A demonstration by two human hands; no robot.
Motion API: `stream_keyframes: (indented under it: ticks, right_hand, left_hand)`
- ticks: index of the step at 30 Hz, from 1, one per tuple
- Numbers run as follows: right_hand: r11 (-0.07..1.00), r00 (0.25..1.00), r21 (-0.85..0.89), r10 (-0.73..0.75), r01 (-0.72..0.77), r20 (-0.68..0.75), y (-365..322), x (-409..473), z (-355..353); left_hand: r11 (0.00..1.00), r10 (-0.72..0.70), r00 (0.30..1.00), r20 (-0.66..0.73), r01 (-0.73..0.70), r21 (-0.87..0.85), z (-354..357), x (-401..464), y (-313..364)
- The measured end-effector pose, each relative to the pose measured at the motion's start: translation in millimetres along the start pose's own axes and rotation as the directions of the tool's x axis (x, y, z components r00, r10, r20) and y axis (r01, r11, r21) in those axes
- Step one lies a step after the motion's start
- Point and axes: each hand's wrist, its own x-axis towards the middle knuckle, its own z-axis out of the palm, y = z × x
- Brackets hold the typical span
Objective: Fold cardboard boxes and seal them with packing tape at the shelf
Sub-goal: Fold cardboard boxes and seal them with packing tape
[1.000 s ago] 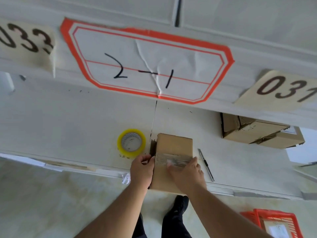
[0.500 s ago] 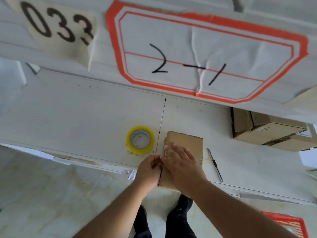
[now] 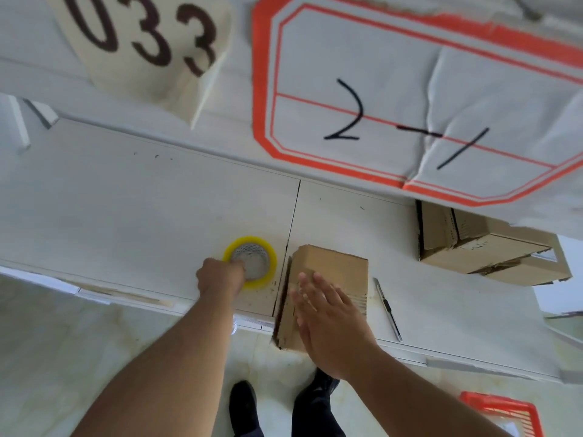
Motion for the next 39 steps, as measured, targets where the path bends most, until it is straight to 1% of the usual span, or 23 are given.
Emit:
stream_keyframes:
  ticks: [2, 4, 5, 7, 9, 11, 13, 15, 17, 18, 21, 23, 24, 26, 29, 30, 31, 32, 33, 34, 36, 38, 39]
  right_hand:
    - [1.000, 1.000, -0.001, -0.002, 0.002, 0.008, 1.3, 0.6, 2.8]
    - [1.000, 1.000, -0.005, -0.008, 0.008, -0.005, 3.0, 1.1, 4.6]
    - [1.000, 1.000, -0.007, -0.006, 0.006, -0.018, 3.2, 1.7, 4.7]
    - [1.000, 1.000, -0.004, 0.002, -0.002, -0.019, 2.6, 3.5, 2.8]
    - [1.000, 1.000, 0.005, 0.013, -0.013, -0.002, 1.2, 5.6, 1.3]
    - [1.000, 0.999, 0.003, 0.026, -0.026, 0.020, -0.2, 9.7, -2.9]
    - [1.000, 0.999, 0.007, 0.027, -0.027, 0.030, -1.2, 11.8, -6.0]
    - [1.000, 0.999, 0.013, 0.019, -0.020, 0.039, -0.7, 13.4, -10.1]
    - [0.999, 0.999, 0.033, 0.017, -0.018, 0.044, -1.1, 15.0, -14.6]
    - [0.997, 0.997, 0.068, 0.027, -0.032, 0.077, -1.4, 15.9, -19.4]
    - [0.962, 0.965, 0.242, 0.065, -0.128, 0.255, 3.0, 21.3, -39.4]
    - [0.926, 0.963, 0.333, 0.091, -0.175, 0.253, 1.9, 27.6, -55.5]
    - [0.906, 0.962, 0.372, 0.114, -0.204, 0.249, 0.0, 31.1, -61.6]
    - [0.840, 0.932, 0.439, 0.193, -0.319, 0.308, -3.7, 40.3, -68.8]
    - [0.728, 0.877, 0.507, 0.286, -0.461, 0.387, -0.6, 53.0, -68.7]
    - [0.705, 0.867, 0.521, 0.295, -0.481, 0.401, 0.2, 55.8, -70.2]
    - [0.686, 0.857, 0.529, 0.301, -0.499, 0.418, 0.5, 57.7, -71.0]
    - [0.667, 0.846, 0.535, 0.308, -0.518, 0.435, 0.5, 58.7, -71.6]
    - [0.653, 0.837, 0.538, 0.312, -0.533, 0.450, 0.0, 59.5, -72.6]
    - [0.648, 0.829, 0.534, 0.310, -0.543, 0.466, -0.3, 60.3, -73.1]
    - [0.636, 0.821, 0.543, 0.287, -0.549, 0.494, 1.2, 62.0, -73.0]
    - [0.523, 0.812, 0.629, 0.270, -0.575, 0.517, 7.1, 64.8, -73.4]
    - [0.472, 0.806, 0.658, 0.263, -0.587, 0.530, 9.3, 66.8, -75.9]
  left_hand:
    - [0.998, 0.056, 0.998, -0.033, -0.057, -0.035, -2.6, -3.9, 3.1]
    - [0.984, 0.110, 0.994, -0.019, -0.112, -0.142, -5.1, -13.3, 2.6]
    - [0.970, 0.104, 0.995, 0.000, -0.102, -0.219, -5.8, -16.9, -0.1]
    - [0.915, 0.040, 0.998, 0.052, -0.016, -0.402, -10.7, -25.0, -4.1]
    - [0.838, -0.039, 0.984, 0.174, 0.127, -0.531, -16.0, -34.2, -7.3]
    - [0.769, -0.077, 0.945, 0.318, 0.259, -0.584, -20.7, -46.3, -12.9]
    - [0.728, -0.088, 0.924, 0.373, 0.316, -0.609, -20.7, -59.1, -18.0]
    - [0.706, -0.068, 0.920, 0.386, 0.318, -0.633, -16.7, -73.5, -17.3]
    - [0.702, -0.023, 0.925, 0.378, 0.284, -0.653, -12.5, -90.2, -11.8]
    - [0.701, 0.009, 0.928, 0.373, 0.261, -0.664, -10.0, -95.7, -9.3]
    - [0.737, 0.143, 0.926, 0.350, 0.136, -0.662, -3.3, -108.2, -1.6]
    - [0.776, 0.226, 0.913, 0.338, 0.041, -0.629, 0.5, -115.7, 0.6]
    - [0.798, 0.253, 0.909, 0.332, -0.002, -0.603, 2.4, -119.3, 1.2]
    - [0.849, 0.279, 0.899, 0.339, -0.066, -0.525, 4.5, -120.8, 1.2]
    - [0.850, 0.342, 0.848, 0.404, -0.097, -0.518, -0.9, -118.8, -3.6]
    - [0.832, 0.397, 0.841, 0.367, -0.161, -0.532, -1.0, -119.8, -9.7]
    - [0.809, 0.447, 0.849, 0.282, -0.248, -0.534, 0.8, -123.3, -18.3]
    - [0.791, 0.457, 0.871, 0.183, -0.303, -0.532, 5.5, -128.5, -29.8]
    - [0.786, 0.443, 0.890, 0.111, -0.326, -0.526, 10.5, -134.4, -41.2]
    - [0.797, 0.425, 0.898, 0.110, -0.313, -0.517, 15.0, -139.2, -50.7]
    - [0.849, 0.379, 0.909, 0.175, -0.265, -0.457, 22.1, -139.4, -59.8]
    - [0.879, 0.360, 0.906, 0.224, -0.249, -0.407, 26.0, -133.0, -59.8]
    - [0.873, 0.372, 0.904, 0.209, -0.264, -0.409, 27.3, -132.0, -60.4]
